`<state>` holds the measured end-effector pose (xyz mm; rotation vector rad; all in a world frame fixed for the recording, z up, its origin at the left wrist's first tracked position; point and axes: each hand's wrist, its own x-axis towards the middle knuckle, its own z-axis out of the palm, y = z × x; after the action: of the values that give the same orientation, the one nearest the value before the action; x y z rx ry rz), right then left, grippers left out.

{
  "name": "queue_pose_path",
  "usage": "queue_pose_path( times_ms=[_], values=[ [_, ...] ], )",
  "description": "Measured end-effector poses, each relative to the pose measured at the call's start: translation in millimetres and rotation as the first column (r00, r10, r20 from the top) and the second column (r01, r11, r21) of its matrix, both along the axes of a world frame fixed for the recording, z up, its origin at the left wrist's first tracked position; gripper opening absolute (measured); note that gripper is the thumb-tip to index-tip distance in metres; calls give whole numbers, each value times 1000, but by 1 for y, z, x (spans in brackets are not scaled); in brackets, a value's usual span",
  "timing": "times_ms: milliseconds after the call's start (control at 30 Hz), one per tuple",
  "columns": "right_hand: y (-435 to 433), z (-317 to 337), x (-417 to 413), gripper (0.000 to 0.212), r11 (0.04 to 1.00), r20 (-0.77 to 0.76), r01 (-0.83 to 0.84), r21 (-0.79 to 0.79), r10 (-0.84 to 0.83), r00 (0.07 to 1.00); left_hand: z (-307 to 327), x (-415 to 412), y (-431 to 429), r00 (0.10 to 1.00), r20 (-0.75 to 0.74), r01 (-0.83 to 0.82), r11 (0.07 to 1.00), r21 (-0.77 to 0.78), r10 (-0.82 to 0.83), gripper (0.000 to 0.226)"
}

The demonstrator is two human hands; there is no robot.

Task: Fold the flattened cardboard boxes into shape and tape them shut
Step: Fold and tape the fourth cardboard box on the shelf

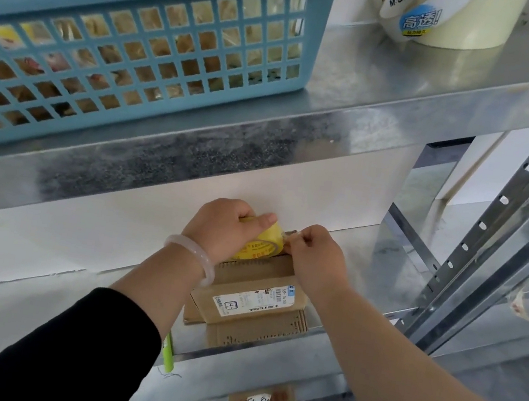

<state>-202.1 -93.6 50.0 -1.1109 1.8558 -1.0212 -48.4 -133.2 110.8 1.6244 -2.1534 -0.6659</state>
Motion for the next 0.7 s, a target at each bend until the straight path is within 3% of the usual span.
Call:
queue_pose_path(
  times_ms=[233,467,700],
  values=[
    [-1,-3,3,11,999,-14,33,16,-33,999,9,0,-2,984,178,16,999,-29,-11,52],
    [-1,-3,5,13,999,-11,40,15,-40,999,15,1,-5,893,450,53,987,-150,21,56],
    [-2,-3,6,13,1000,-40,18,25,-17,999,14,10,-5,965,260,3,996,-84,19,51]
  ],
)
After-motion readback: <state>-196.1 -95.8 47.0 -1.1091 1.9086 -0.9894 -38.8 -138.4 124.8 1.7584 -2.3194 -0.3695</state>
